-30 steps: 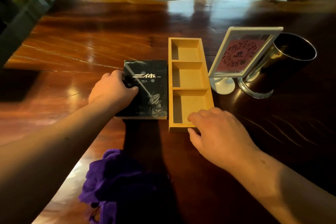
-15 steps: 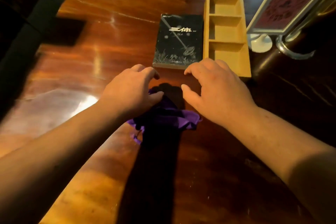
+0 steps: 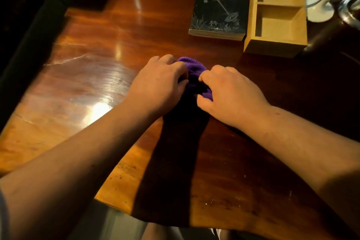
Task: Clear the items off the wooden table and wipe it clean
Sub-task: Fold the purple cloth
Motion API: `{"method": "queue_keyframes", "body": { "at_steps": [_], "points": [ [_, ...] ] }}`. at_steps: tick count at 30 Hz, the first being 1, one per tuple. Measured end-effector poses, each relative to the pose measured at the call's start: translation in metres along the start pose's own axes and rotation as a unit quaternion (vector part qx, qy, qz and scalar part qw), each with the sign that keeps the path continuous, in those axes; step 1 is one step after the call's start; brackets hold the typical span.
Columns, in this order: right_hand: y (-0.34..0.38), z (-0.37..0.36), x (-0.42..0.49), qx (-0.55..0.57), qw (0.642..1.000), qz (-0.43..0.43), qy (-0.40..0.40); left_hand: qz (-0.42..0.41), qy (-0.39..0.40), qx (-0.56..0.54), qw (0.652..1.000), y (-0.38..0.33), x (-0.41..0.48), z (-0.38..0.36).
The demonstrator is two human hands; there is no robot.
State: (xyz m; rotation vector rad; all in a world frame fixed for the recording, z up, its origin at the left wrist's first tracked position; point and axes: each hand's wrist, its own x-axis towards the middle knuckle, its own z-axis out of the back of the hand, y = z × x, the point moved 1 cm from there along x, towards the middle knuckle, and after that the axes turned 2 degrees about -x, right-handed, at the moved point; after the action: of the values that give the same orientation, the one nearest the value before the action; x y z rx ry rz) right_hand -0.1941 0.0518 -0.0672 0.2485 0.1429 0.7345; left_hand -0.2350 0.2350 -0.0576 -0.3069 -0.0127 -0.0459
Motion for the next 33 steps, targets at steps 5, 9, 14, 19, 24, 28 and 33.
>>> {"method": "queue_keyframes", "body": {
  "at_steps": [5,9,14,19,24,28,33],
  "points": [
    [0.005,0.014,-0.005,0.012,1.000,-0.017,-0.015,-0.037,-0.029,-0.046,0.998,-0.014,-0.002,0.025],
    [0.011,0.052,-0.010,0.050,0.994,-0.069,-0.069,-0.098,-0.050,-0.081,0.991,-0.039,-0.009,0.073],
    [0.030,0.134,-0.021,0.131,0.990,-0.031,-0.044,-0.152,-0.060,-0.055,0.985,-0.080,-0.013,0.153],
    [0.051,0.235,-0.050,0.089,0.988,-0.045,-0.119,-0.163,-0.071,-0.060,0.982,-0.109,-0.003,0.243],
    [0.085,0.320,-0.099,0.047,0.974,-0.081,-0.205,-0.231,0.045,0.050,0.971,-0.134,0.000,0.303],
    [0.111,0.352,-0.167,-0.009,0.963,-0.176,-0.204,-0.312,0.055,0.069,0.946,-0.172,-0.011,0.334],
    [0.120,0.358,-0.277,0.006,0.924,-0.322,-0.206,-0.436,0.107,0.036,0.893,-0.261,-0.026,0.335]
  ]
}}
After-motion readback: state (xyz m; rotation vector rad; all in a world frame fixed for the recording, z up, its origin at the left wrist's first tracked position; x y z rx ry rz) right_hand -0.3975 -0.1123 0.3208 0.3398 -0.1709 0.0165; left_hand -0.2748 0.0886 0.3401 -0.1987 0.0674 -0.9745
